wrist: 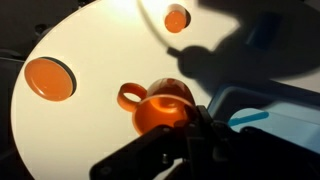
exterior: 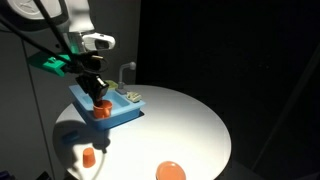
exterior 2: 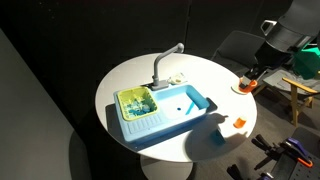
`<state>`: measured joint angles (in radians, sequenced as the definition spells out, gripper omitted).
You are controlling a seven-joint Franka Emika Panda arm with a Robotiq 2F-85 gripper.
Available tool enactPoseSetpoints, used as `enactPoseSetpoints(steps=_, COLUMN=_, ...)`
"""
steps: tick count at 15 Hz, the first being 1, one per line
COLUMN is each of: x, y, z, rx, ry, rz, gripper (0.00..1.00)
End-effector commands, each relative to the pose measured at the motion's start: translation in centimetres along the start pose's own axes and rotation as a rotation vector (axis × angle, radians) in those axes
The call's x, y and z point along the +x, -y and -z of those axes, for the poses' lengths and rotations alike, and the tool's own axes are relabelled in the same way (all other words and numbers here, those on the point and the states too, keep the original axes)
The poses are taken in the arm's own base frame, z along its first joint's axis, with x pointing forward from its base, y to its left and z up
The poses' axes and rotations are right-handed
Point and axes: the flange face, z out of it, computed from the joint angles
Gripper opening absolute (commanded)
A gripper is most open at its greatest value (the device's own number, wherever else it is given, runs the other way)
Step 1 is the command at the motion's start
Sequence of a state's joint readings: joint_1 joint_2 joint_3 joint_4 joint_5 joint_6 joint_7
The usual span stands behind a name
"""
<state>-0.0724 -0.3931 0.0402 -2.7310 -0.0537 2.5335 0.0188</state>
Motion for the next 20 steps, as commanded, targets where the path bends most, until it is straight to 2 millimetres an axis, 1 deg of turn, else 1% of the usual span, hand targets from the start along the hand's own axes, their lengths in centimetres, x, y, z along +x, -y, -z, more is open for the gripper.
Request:
enactPoseSetpoints(steps=1, x=0.9, y=-1.8, z=0.6, rx=-0.028, ry=-0.021, rz=-0.038, gripper=0.02)
enactPoseSetpoints(steps=6, x=1.2, y=-3.9, z=0.9, rx=-0.037, ry=-0.031, rz=-0.078, gripper=0.02)
enactPoseSetpoints(steps=7, x=1.2, y=-4.0, z=1.0, rx=-0.033, ry=-0.036, rz=-0.081, gripper=0.02)
enactPoseSetpoints(steps=8, x=0.5, y=-3.4, z=0.6, rx=-0.021, ry=-0.015, rz=-0.062, gripper=0.06)
enactPoseSetpoints(steps=17, x=0.6, y=-3.6, z=0.7, rx=-0.020, ry=-0.018, rz=-0.068, gripper=0.06)
enactPoseSetpoints(steps=18, x=0.6, y=-3.6, z=0.7, rx=-0.020, ry=-0.018, rz=-0.068, gripper=0.02)
enactPoseSetpoints(steps=20, x=0.9, y=-3.2, z=0.7, rx=-0.016, ry=-0.016, rz=-0.060, gripper=0.02)
